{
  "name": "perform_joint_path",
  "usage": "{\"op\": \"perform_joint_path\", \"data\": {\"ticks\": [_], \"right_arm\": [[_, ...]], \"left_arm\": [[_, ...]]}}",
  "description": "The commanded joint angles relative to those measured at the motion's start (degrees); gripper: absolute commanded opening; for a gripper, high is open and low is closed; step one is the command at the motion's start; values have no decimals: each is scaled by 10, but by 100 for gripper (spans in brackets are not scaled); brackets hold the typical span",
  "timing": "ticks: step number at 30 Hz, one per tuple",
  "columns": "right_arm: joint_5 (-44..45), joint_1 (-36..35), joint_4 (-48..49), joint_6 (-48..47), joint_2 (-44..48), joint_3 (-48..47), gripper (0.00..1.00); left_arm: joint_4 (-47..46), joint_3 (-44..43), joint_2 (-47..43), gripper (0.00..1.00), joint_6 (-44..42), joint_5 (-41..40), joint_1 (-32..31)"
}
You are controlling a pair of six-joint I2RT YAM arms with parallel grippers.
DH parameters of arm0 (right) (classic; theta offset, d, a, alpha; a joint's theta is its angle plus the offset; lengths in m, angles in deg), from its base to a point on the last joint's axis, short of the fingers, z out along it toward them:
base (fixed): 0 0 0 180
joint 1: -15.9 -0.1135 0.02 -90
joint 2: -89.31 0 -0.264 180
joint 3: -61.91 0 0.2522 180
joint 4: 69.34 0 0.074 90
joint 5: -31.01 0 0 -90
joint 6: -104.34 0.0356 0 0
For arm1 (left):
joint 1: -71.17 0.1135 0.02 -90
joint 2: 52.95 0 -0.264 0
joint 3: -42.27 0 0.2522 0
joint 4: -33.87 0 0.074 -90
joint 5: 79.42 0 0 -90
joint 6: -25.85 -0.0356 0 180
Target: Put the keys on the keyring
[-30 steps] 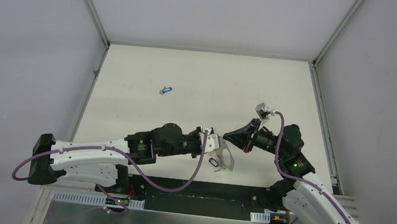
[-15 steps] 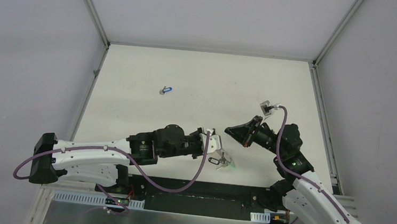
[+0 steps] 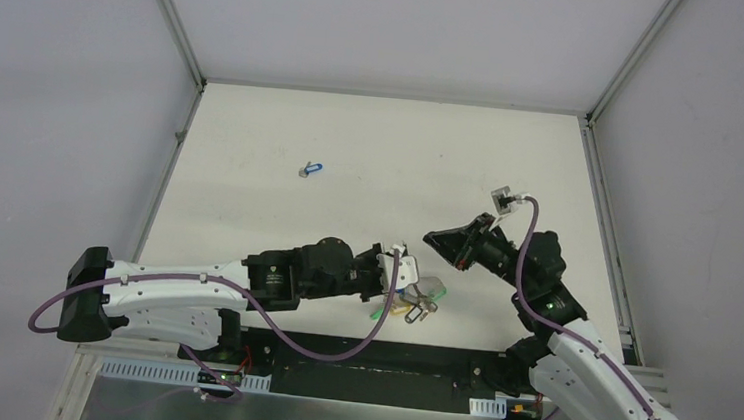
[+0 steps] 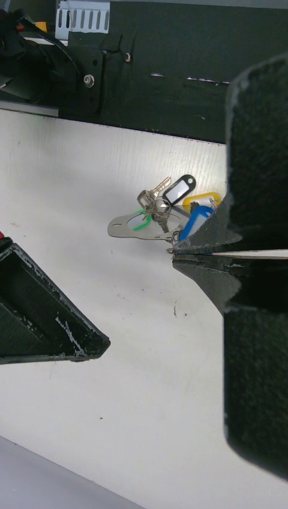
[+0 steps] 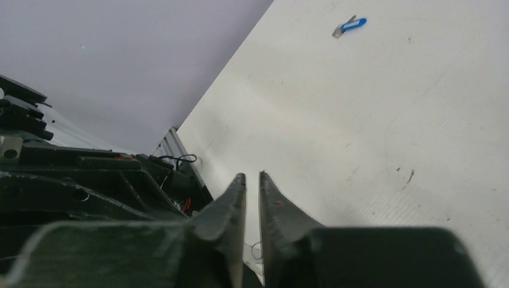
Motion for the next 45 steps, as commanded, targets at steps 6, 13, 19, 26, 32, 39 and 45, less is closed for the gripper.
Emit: {"op": "perform_joint_path", "data": {"ticks": [6, 13, 19, 26, 32, 39, 45], "right_arm": [[-81, 3, -56, -157, -1, -14, 67], [-199, 3, -94, -290, 5, -13, 77], [-272, 3, -109, -356, -22, -13, 69], [-290, 2, -106, -416, -75, -28, 62], [-305, 0, -82, -431, -107, -44, 56], [-308, -7, -41, -429, -117, -40, 44], [-308, -20, -21, -435, -134, -43, 38]], "left_arm": [[-16, -8, -16, 0, 35, -39, -3], [-16, -6, -17, 0, 36, -51, -3], [-15, -8, -19, 0, 36, -53, -3], [-3, -10, -21, 0, 35, -53, -3], [-2, -11, -20, 0, 35, -52, -3], [0, -11, -20, 0, 37, -50, -3], [4, -13, -20, 0, 37, -49, -3]]}}
